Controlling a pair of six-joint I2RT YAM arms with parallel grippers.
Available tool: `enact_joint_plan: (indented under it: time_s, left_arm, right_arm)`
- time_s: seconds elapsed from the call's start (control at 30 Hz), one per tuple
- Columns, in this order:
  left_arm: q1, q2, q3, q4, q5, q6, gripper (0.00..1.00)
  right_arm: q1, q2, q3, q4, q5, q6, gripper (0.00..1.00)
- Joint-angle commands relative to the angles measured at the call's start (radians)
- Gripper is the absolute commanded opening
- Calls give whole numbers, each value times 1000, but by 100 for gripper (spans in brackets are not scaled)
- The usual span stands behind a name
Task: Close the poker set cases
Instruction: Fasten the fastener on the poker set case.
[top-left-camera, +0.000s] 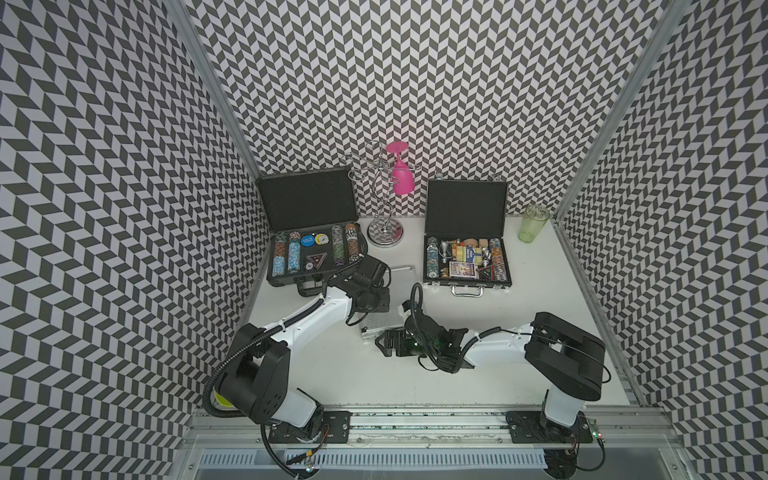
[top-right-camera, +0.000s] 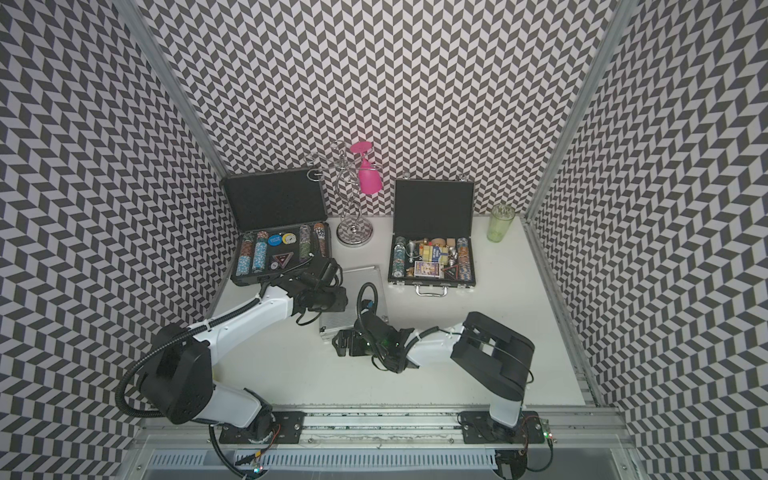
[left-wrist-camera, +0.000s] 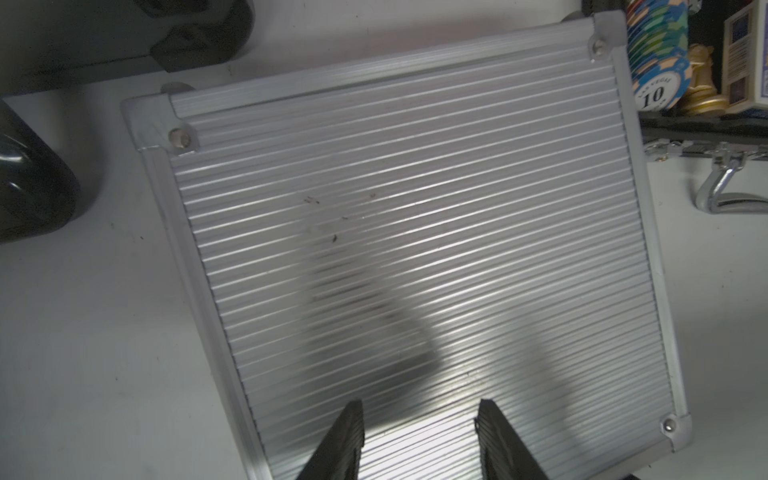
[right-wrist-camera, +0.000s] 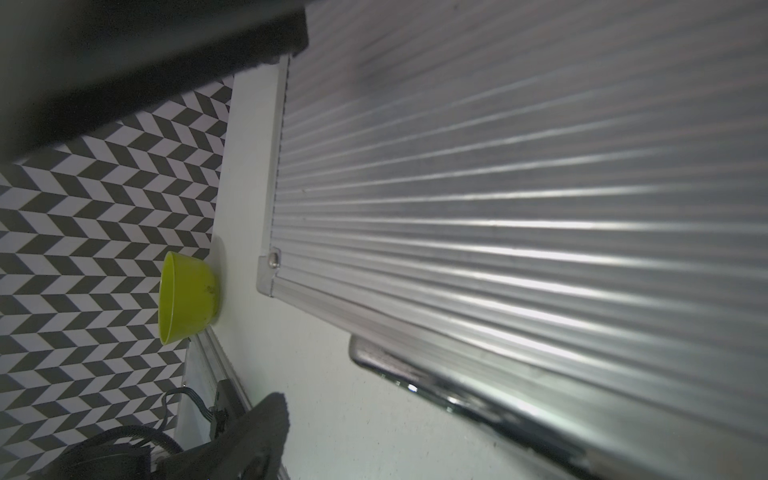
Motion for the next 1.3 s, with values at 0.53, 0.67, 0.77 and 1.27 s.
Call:
enact_joint_plan:
  time_s: [0.53,0.67,0.77,1.27]
  left_arm:
    - [7,-36,-8,-4,2,0,47]
    - [6,-39,-18,-1,4,-1,47]
    - [6,-40,-22,2,7,-1,46]
    - [7,-41,-47,13,15,5,45]
  right_arm:
    - [-1,42,47,-151,133,64,100]
    - [-1,44,64,-187,167,65,100]
    - [0,48,72,-203,180,65,100]
    - [2,74,66,-126,134,36,100]
